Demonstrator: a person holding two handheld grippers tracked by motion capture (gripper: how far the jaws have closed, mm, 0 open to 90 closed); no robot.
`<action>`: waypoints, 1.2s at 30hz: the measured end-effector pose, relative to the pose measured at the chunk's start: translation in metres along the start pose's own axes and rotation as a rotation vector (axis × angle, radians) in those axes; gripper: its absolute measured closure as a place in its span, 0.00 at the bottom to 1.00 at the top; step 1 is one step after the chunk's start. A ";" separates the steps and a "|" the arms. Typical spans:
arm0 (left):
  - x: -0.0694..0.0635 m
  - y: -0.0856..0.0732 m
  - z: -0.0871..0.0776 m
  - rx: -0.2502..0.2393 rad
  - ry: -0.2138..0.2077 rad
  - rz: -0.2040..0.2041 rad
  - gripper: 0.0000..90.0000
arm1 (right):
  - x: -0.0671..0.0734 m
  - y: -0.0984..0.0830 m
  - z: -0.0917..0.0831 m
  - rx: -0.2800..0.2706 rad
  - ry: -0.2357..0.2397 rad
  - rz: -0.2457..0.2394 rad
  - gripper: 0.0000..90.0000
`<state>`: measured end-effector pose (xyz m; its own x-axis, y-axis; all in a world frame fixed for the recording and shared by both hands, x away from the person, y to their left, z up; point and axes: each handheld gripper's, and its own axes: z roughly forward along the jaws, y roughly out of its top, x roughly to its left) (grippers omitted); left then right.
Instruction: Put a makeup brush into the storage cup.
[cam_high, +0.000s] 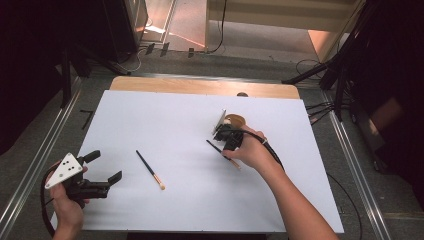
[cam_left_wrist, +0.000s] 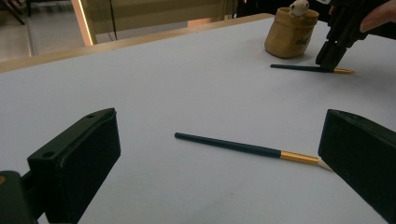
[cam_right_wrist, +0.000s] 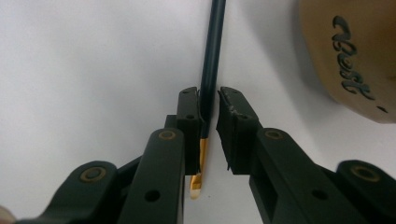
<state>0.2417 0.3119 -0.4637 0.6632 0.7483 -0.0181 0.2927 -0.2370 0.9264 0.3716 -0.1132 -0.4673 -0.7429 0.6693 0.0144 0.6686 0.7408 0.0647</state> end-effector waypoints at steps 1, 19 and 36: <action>0.000 0.000 0.000 0.000 0.000 0.000 0.00 | 0.001 0.000 0.001 0.002 0.002 0.010 0.89; -0.002 0.000 0.003 0.006 -0.009 0.013 0.00 | 0.003 0.006 0.009 0.041 -0.006 0.023 0.94; -0.006 0.000 0.005 0.009 -0.010 0.006 0.00 | 0.002 -0.005 0.008 -0.035 0.007 0.063 0.95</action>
<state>0.2414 0.3042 -0.4652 0.6718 0.7406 -0.0160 0.2945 -0.2473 0.9231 0.3674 -0.1152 -0.4757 -0.6994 0.7143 0.0261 0.7129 0.6944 0.0983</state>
